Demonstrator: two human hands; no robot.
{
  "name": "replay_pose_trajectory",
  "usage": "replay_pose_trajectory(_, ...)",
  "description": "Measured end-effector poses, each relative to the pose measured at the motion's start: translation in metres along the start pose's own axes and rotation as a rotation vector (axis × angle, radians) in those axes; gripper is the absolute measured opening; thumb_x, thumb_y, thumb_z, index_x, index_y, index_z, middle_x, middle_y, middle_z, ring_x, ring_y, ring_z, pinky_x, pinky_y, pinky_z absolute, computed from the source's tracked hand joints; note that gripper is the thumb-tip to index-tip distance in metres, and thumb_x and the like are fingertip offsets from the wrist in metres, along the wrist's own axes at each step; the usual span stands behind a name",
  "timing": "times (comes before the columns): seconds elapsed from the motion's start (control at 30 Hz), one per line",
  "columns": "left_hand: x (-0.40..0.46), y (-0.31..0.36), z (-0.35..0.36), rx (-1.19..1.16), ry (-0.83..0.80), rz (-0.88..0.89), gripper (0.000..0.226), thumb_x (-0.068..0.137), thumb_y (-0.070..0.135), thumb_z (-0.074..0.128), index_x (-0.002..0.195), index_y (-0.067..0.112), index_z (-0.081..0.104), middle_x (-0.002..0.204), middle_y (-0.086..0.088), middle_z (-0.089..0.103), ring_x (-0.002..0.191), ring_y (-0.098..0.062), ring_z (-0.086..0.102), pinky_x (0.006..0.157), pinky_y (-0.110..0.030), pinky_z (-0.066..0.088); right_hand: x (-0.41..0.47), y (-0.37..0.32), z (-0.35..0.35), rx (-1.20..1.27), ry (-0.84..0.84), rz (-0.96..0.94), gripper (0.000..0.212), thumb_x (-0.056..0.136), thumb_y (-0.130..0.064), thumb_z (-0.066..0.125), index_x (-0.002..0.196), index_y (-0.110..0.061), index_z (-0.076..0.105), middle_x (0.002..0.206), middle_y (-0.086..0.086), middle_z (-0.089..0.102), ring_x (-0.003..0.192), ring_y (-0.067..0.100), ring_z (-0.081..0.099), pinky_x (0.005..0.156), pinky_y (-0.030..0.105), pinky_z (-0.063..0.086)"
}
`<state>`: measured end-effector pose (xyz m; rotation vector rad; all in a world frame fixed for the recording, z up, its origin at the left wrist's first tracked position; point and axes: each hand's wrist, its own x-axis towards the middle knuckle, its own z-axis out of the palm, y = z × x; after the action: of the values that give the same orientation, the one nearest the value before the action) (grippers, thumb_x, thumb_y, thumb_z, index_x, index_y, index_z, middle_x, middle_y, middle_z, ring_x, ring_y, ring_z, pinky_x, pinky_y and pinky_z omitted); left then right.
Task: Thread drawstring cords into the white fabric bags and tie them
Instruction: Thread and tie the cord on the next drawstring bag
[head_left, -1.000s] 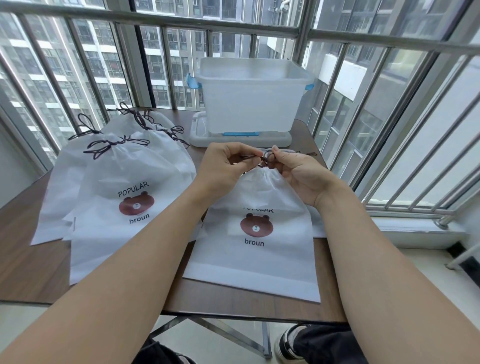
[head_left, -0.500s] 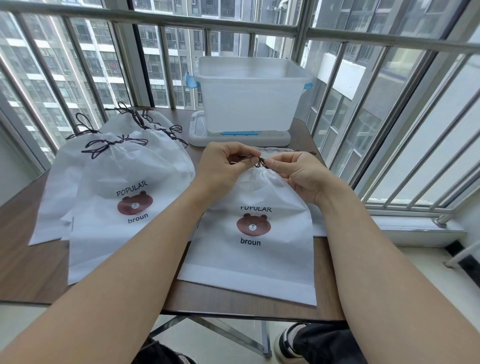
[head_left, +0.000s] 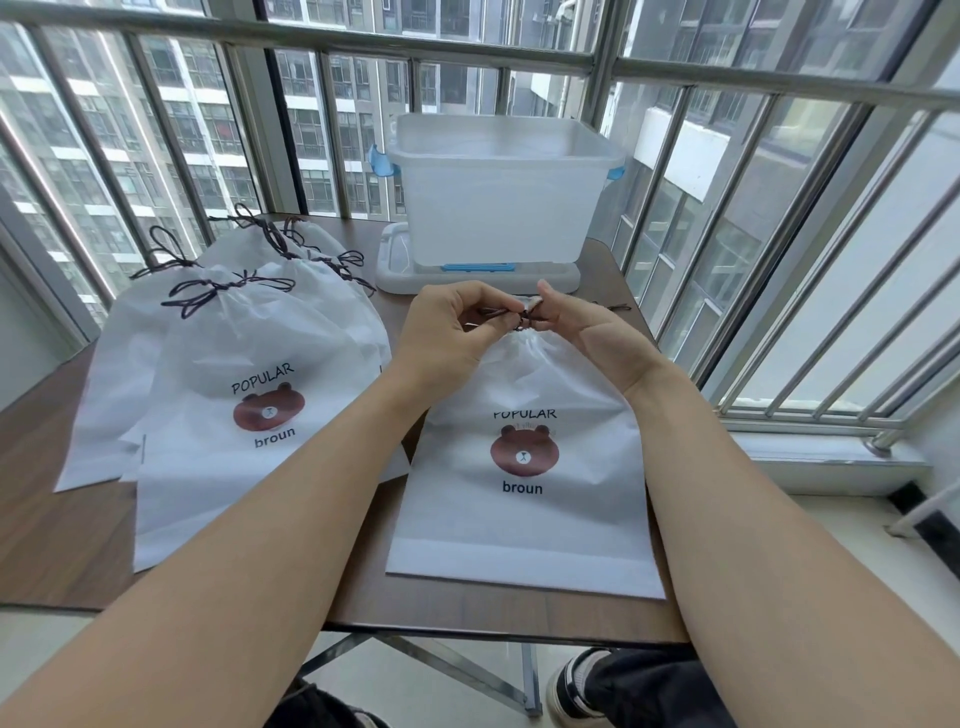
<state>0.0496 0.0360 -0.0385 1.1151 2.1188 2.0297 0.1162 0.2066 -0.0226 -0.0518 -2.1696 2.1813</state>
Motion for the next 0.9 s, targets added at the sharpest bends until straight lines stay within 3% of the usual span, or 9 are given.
replay_pose_trajectory(0.07, 0.0, 0.0, -0.001, -0.031, 0.003, 0.004, 0.019, 0.087, -0.001, 0.071, 0.089, 0.017, 0.074, 0.089, 0.0, 0.077, 0.086, -0.017, 0.075, 0.083, -0.028, 0.057, 0.003, 0.001, 0.002, -0.063, 0.034, -0.032, 0.046, 0.102, -0.033, 0.056, 0.119, 0.008, 0.067, 0.117, 0.015, 0.071, 0.105, 0.01, 0.067, 0.095, 0.02, 0.047)
replay_pose_trajectory(0.17, -0.001, 0.001, -0.002, -0.03, 0.004, 0.004, 0.018, 0.087, -0.001, 0.072, 0.089, 0.017, 0.075, 0.09, -0.004, 0.078, 0.087, -0.019, 0.075, 0.084, -0.03, 0.058, 0.006, 0.007, 0.003, -0.088, 0.043, -0.023, 0.043, 0.103, -0.033, 0.056, 0.114, 0.007, 0.066, 0.107, 0.012, 0.069, 0.102, 0.018, 0.063, 0.101, 0.034, 0.045)
replay_pose_trajectory(0.3, -0.001, 0.001, -0.001, -0.001, 0.002, -0.005, 0.017, 0.086, 0.002, 0.073, 0.09, 0.019, 0.075, 0.088, 0.001, 0.077, 0.086, -0.017, 0.074, 0.084, -0.029, 0.059, 0.008, 0.007, 0.01, -0.081, 0.076, -0.048, 0.025, 0.105, -0.026, 0.052, 0.099, -0.003, 0.061, 0.081, 0.003, 0.065, 0.075, 0.012, 0.058, 0.076, 0.019, 0.046)
replay_pose_trajectory(0.43, -0.001, 0.0, 0.0, 0.025, 0.007, -0.018, 0.013, 0.086, 0.002, 0.074, 0.091, 0.014, 0.076, 0.088, -0.003, 0.077, 0.087, -0.025, 0.074, 0.086, -0.036, 0.058, 0.008, 0.008, 0.014, -0.15, 0.14, -0.073, 0.028, 0.104, -0.032, 0.054, 0.086, -0.012, 0.061, 0.079, 0.005, 0.059, 0.074, 0.015, 0.051, 0.069, 0.021, 0.042)
replay_pose_trajectory(0.53, 0.0, 0.0, -0.002, 0.022, 0.01, -0.038, 0.011, 0.086, 0.002, 0.073, 0.093, 0.009, 0.076, 0.087, -0.004, 0.076, 0.083, -0.016, 0.072, 0.086, -0.033, 0.058, 0.002, 0.004, 0.013, -0.198, 0.164, -0.071, 0.034, 0.101, -0.043, 0.055, 0.093, -0.011, 0.064, 0.076, 0.0, 0.052, 0.066, 0.007, 0.041, 0.061, 0.017, 0.035)
replay_pose_trajectory(0.63, 0.0, 0.0, -0.003, 0.045, 0.006, -0.03, 0.011, 0.086, 0.002, 0.073, 0.093, 0.01, 0.076, 0.087, -0.001, 0.076, 0.081, -0.012, 0.071, 0.083, -0.031, 0.057, -0.002, 0.0, 0.01, -0.024, 0.044, -0.028, 0.039, 0.094, -0.045, 0.062, 0.101, -0.006, 0.068, 0.087, 0.01, 0.054, 0.071, 0.012, 0.05, 0.067, 0.02, 0.042)
replay_pose_trajectory(0.73, 0.001, -0.001, -0.003, 0.057, 0.016, -0.017, 0.013, 0.086, 0.003, 0.074, 0.094, 0.013, 0.076, 0.09, -0.001, 0.077, 0.084, -0.016, 0.072, 0.085, -0.034, 0.058, -0.005, -0.001, 0.01, 0.2, 0.011, 0.026, 0.028, 0.099, -0.029, 0.059, 0.105, -0.003, 0.067, 0.091, 0.012, 0.058, 0.075, 0.015, 0.063, 0.069, 0.022, 0.054)
replay_pose_trajectory(0.8, 0.001, -0.001, -0.004, 0.074, 0.015, -0.012, 0.016, 0.086, 0.005, 0.074, 0.099, 0.015, 0.076, 0.092, -0.003, 0.077, 0.086, -0.017, 0.072, 0.086, -0.034, 0.058, -0.003, 0.001, 0.008, 0.267, 0.047, 0.059, 0.022, 0.102, -0.027, 0.056, 0.095, -0.01, 0.068, 0.087, 0.007, 0.054, 0.076, 0.016, 0.061, 0.069, 0.022, 0.054)
replay_pose_trajectory(0.9, -0.001, 0.001, -0.004, 0.095, -0.016, 0.001, 0.019, 0.087, 0.004, 0.073, 0.1, 0.017, 0.077, 0.092, 0.003, 0.077, 0.087, -0.01, 0.073, 0.086, -0.027, 0.057, 0.001, 0.001, 0.006, 0.206, 0.049, 0.146, 0.035, 0.098, -0.045, 0.059, 0.079, -0.017, 0.065, 0.079, 0.001, 0.049, 0.083, 0.02, 0.046, 0.085, 0.03, 0.041)
